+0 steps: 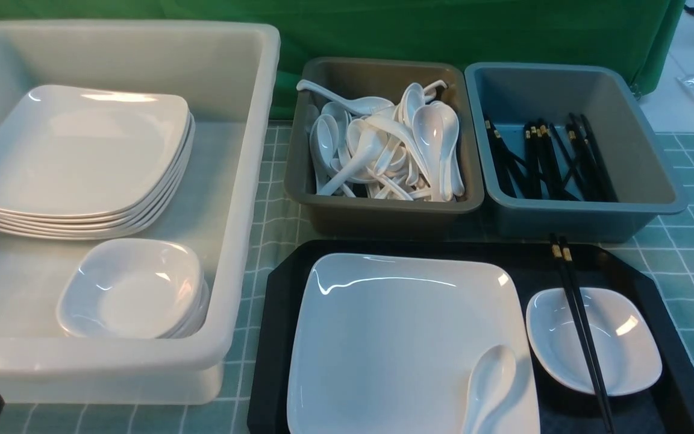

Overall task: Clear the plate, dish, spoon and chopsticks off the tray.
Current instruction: Use the right arm to grab a pair of chopsticks from the plate

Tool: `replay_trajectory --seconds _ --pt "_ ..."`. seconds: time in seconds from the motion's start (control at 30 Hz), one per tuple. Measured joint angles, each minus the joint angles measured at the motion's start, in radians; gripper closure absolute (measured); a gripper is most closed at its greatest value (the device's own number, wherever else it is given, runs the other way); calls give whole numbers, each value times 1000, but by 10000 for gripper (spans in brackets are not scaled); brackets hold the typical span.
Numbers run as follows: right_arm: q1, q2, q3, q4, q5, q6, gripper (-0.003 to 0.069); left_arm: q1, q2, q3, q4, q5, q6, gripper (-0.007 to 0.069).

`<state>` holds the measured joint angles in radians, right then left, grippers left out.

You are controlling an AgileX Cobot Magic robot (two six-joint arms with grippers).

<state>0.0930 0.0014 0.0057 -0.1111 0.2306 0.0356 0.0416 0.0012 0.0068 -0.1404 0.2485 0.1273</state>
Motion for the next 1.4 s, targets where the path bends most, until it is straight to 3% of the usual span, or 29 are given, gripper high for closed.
replay_trajectory --seconds 0.3,0.5,0.6,0.8,0.87,0.93,0.97,1.07,1.17,1.23,1.27,1.4 --pt "0 0 0 0 0 0 421 0 0 0 -15 -67 -8 608" --pt "0 0 0 0 0 0 421 0 0 0 -230 -381 -170 608" --pt "0 0 0 0 0 0 421 0 0 -2 -247 -464 -247 608" --pt "0 0 0 0 0 0 421 -13 81 -177 -118 -174 -314 608" --pt "0 0 0 0 0 0 421 -37 217 -334 -106 17 -233 608" --pt "0 0 0 0 0 0 420 -49 288 -393 -111 78 -173 608" --pt "0 0 0 0 0 0 418 -62 388 -466 -136 153 -73 608" --pt "0 0 0 0 0 0 418 -108 567 -568 -221 236 75 608" --pt "0 0 0 0 0 0 418 -193 688 -609 -262 236 126 608" --pt "0 0 0 0 0 0 418 -283 767 -628 -266 214 146 608" --pt "0 0 0 0 0 0 418 -386 838 -635 -256 180 165 608" --pt "0 0 0 6 -28 9 418 -536 907 -638 -252 125 197 608"
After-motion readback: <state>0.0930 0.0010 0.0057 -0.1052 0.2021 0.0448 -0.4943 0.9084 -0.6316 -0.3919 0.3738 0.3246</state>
